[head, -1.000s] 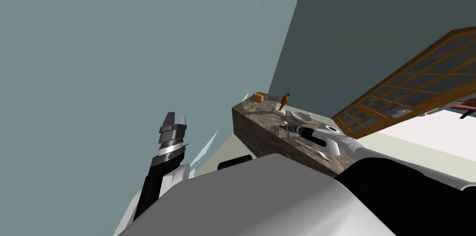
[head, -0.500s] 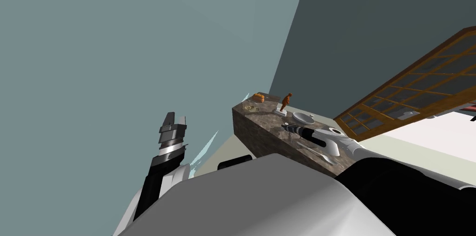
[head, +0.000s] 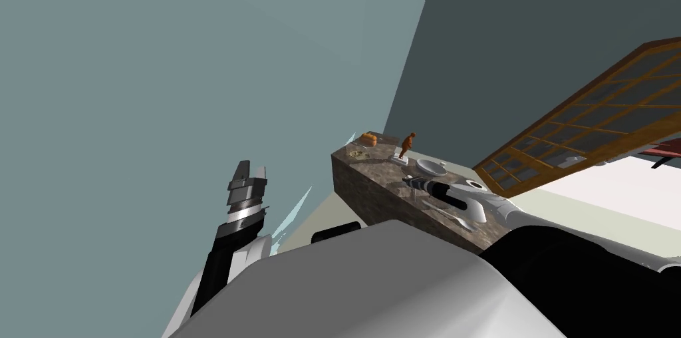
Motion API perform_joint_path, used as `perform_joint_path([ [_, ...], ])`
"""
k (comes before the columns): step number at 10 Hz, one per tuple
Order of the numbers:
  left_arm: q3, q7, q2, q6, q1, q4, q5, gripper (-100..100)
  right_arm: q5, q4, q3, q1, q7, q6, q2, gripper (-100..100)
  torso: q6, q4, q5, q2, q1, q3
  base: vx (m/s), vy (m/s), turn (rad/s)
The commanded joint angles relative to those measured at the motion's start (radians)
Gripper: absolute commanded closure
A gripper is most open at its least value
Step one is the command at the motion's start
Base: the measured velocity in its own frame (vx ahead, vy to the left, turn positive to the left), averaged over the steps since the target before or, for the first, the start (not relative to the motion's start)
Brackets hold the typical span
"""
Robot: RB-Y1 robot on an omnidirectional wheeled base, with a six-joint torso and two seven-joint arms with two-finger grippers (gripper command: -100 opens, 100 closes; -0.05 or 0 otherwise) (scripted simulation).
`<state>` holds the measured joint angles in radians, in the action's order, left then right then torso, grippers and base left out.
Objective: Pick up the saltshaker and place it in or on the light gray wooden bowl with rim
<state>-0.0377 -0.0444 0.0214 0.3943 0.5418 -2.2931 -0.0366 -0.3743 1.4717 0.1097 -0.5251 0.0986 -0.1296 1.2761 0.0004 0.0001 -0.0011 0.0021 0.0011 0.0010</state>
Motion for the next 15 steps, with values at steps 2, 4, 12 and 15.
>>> perform_joint_path([
  [2,0.000,0.000,0.000,0.000,0.000,0.000,0.000,0,0.026,0.001,-0.004,0.010,-0.011,-0.020,0.021,100,0.000,0.000,0.000,-0.001,-0.001,-0.001,0.007,-0.023,0.074],
  [4,0.000,0.000,0.000,0.000,0.000,0.000,0.000,0,0.063,-0.003,-0.007,0.017,-0.027,-0.050,0.055,100,-0.004,0.000,0.000,-0.005,-0.006,-0.003,0.011,-0.105,0.228],
  [12,0.000,0.000,0.000,0.000,0.000,0.000,0.000,0,0.215,-0.047,-0.015,0.024,-0.103,-0.159,0.234,100,-0.003,0.001,-0.002,0.004,-0.009,0.002,-0.082,-0.106,0.178],
  [15,0.000,0.000,0.000,0.000,0.000,0.000,0.000,0,0.251,-0.068,-0.018,0.022,-0.130,-0.177,0.294,100,-0.002,0.001,-0.003,0.004,-0.009,0.002,-0.114,-0.096,0.137],
])
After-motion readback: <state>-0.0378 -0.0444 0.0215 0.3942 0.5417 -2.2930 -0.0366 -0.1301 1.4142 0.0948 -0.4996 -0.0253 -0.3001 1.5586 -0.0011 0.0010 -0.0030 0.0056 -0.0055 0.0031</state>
